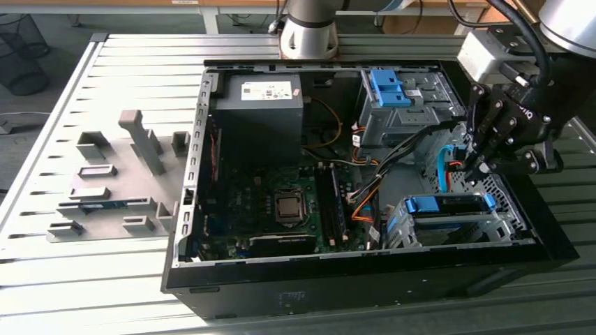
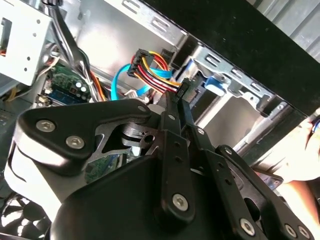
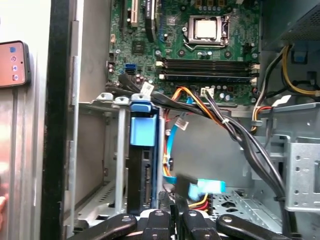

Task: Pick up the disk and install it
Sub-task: 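Insert the first disk wire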

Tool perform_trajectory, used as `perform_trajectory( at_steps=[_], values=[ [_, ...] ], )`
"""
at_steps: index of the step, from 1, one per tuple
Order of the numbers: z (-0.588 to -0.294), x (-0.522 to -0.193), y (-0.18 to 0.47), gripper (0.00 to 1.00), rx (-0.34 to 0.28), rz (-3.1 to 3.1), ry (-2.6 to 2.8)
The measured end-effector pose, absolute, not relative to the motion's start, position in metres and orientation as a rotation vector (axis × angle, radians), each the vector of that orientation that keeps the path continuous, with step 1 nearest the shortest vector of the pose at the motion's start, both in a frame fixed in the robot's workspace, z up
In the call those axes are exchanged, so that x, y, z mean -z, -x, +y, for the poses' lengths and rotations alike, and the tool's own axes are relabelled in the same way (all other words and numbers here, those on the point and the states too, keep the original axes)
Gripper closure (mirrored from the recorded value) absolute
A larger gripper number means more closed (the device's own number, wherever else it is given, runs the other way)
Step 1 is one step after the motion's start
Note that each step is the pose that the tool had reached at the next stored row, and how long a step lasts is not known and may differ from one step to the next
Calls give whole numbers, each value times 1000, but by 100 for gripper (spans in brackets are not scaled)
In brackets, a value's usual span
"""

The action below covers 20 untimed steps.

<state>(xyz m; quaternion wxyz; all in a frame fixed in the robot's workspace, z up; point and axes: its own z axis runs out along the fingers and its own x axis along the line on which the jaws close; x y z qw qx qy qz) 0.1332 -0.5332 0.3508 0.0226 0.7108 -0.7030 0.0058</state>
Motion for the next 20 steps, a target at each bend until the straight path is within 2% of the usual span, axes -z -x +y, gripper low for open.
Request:
perform_trajectory(
  at_steps=[11,18,20],
  values=[
    [-539,-349,-124,84,-15,-2208,-2173],
    [-550,-347,-124,84,64,-2243,-2208],
    [-552,-346,-124,84,67,-2244,-2209]
  ],
)
